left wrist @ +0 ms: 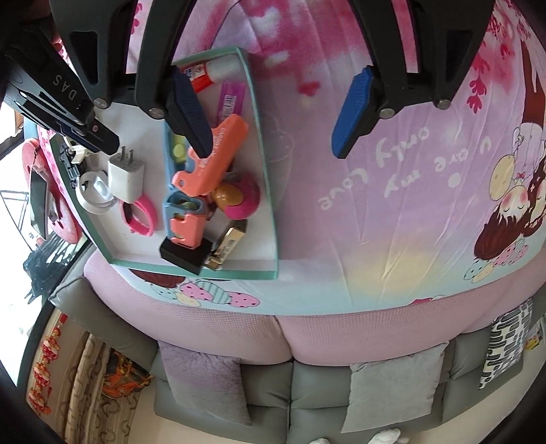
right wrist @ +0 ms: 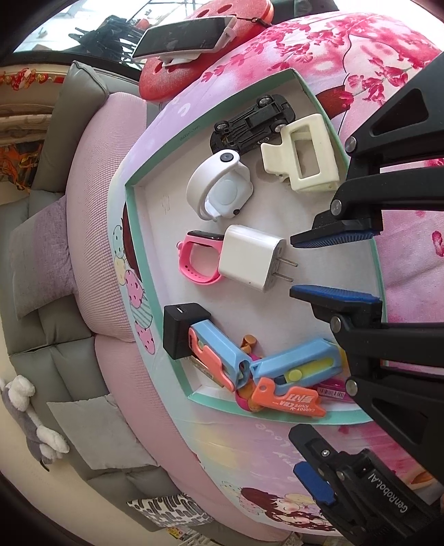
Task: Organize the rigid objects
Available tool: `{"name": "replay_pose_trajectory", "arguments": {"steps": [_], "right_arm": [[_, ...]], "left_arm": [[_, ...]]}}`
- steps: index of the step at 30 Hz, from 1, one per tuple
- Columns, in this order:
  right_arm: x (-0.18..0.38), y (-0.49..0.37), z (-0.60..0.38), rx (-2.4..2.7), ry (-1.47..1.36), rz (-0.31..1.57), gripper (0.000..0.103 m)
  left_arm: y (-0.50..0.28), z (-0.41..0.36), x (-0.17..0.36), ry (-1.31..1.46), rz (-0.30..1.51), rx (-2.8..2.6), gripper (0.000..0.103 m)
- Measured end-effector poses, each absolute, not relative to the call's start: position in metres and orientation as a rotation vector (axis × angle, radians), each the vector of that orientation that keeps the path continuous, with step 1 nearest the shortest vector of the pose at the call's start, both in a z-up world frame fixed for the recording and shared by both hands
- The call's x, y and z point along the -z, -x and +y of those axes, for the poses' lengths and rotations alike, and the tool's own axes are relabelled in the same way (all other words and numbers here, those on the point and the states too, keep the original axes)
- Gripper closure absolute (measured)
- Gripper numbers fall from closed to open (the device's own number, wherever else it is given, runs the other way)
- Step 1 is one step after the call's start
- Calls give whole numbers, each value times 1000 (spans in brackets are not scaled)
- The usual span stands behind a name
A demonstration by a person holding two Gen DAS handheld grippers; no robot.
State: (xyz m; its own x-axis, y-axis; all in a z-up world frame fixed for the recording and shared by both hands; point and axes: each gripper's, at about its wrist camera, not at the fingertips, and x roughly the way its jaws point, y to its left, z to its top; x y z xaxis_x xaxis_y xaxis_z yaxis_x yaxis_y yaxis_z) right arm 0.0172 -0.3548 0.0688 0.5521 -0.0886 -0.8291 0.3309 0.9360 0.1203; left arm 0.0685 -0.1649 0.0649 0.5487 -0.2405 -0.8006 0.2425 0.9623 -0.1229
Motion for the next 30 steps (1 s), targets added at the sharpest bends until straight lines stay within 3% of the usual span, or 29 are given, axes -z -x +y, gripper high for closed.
{"name": "replay_pose_trajectory", "arguments": {"steps": [11,14,23,30], "right_arm": [[-65,-25,-332,228,-190,983,54],[-64,-27,-326,216,-167,986,48],[-61,-28,-317,192,-152,998,31],[-62,-19,-307,179,-143,1013,12]], "left_arm": [[-78,-109,-48,32,985,109,20],[-79,-100,-46,38,988,83,9],[-67,-79,-53,51,968,48,9],[-50,-63,-54,66,972,20,9]]}}
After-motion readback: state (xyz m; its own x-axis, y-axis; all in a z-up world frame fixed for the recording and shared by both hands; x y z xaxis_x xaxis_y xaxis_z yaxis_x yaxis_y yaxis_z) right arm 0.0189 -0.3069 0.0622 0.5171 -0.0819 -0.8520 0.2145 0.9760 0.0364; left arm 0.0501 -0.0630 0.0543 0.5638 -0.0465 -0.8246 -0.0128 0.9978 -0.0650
